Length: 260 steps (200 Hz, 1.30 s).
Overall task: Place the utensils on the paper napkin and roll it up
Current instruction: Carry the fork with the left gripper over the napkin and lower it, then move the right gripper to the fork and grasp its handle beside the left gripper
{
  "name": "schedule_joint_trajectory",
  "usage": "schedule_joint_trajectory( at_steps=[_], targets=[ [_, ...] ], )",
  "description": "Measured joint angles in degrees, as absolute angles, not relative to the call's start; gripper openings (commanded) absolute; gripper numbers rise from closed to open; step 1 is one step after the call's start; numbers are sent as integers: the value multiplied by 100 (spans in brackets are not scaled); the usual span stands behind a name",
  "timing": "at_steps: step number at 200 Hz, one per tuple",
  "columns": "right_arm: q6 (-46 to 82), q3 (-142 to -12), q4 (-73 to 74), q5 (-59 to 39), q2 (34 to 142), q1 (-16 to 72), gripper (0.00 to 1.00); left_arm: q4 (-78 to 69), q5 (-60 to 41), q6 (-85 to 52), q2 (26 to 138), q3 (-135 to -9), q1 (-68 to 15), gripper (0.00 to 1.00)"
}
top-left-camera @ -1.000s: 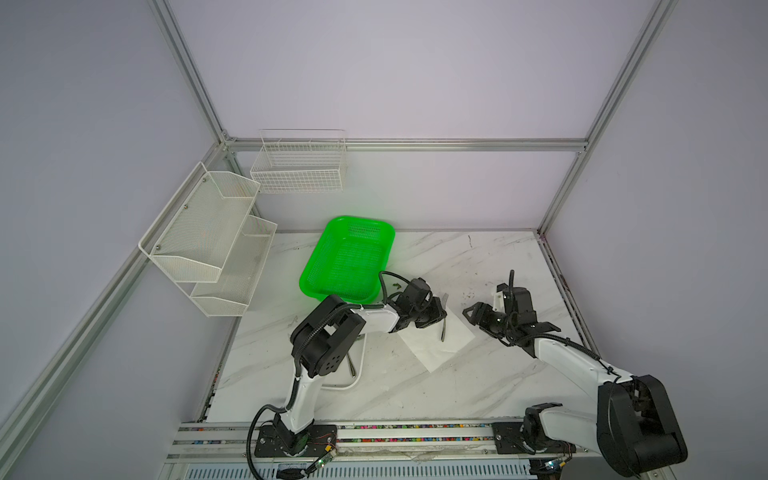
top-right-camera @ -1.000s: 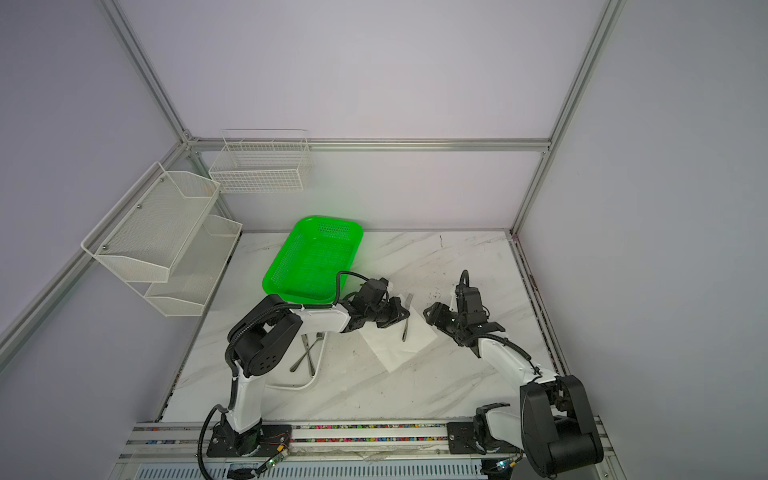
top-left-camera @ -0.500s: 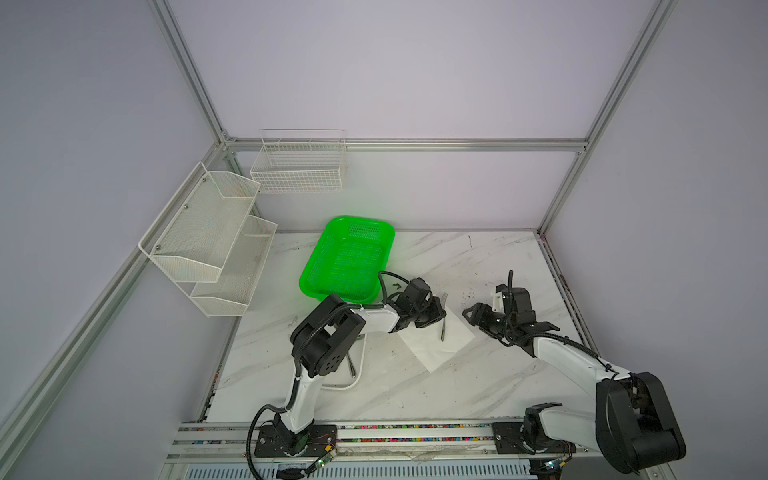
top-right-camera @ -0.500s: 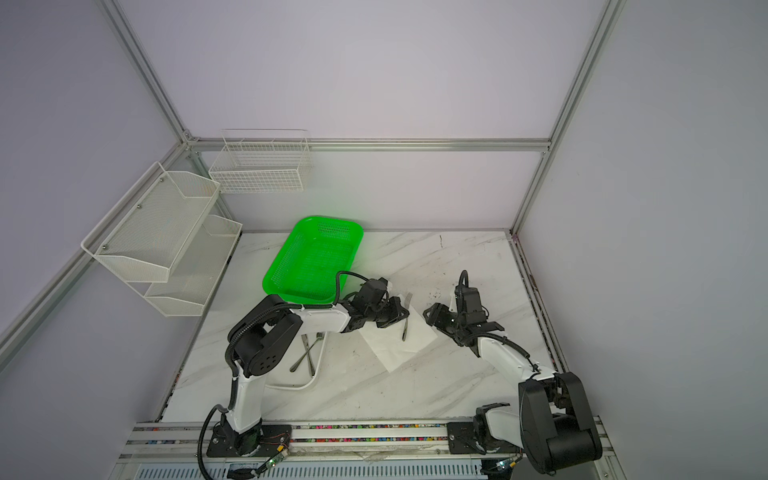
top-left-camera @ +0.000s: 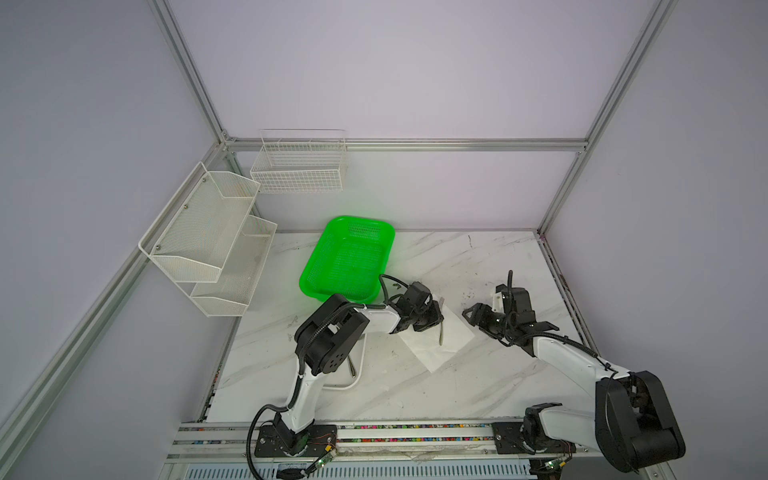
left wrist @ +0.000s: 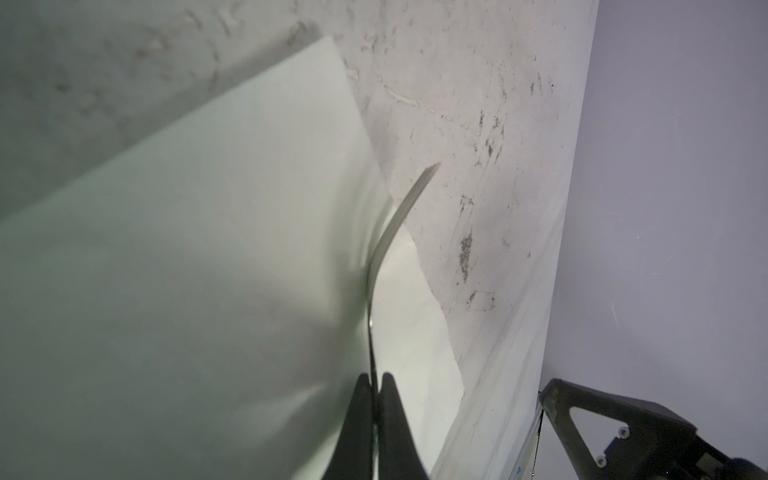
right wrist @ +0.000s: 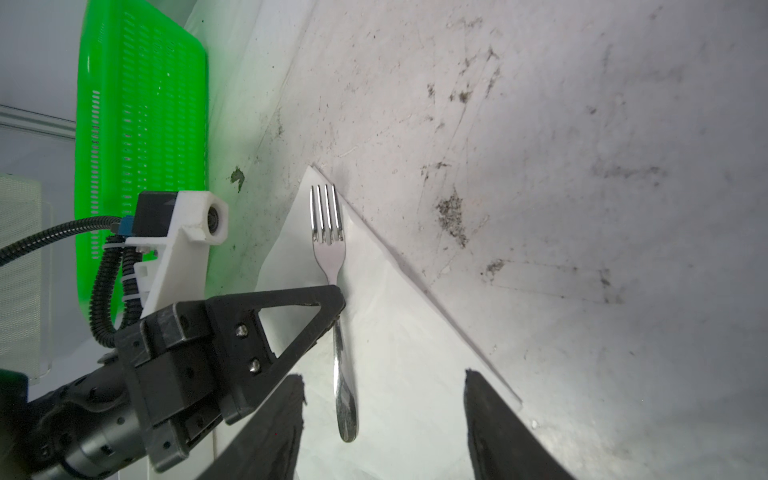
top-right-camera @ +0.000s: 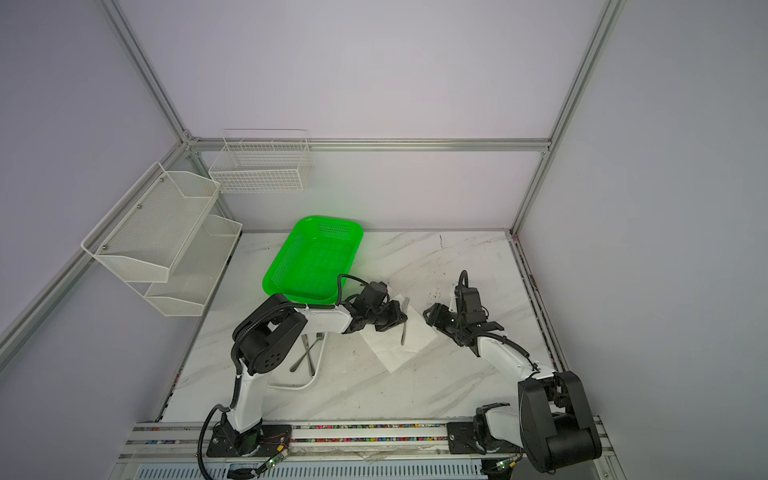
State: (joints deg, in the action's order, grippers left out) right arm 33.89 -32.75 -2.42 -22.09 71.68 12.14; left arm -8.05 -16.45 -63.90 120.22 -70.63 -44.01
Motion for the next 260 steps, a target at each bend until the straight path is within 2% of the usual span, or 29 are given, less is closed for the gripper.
schedule_joint_trajectory(
  at_steps=[119, 260],
  targets=[
    [3378, -3275, -244, -2213, 7168, 1214, 63, -397, -1472, -6178, 12011, -7223, -4407, 15],
    [3376, -3275, -244, -2239, 7168, 1214, 63, -163, -1459, -6189, 11806, -7212, -4416, 11]
  ],
)
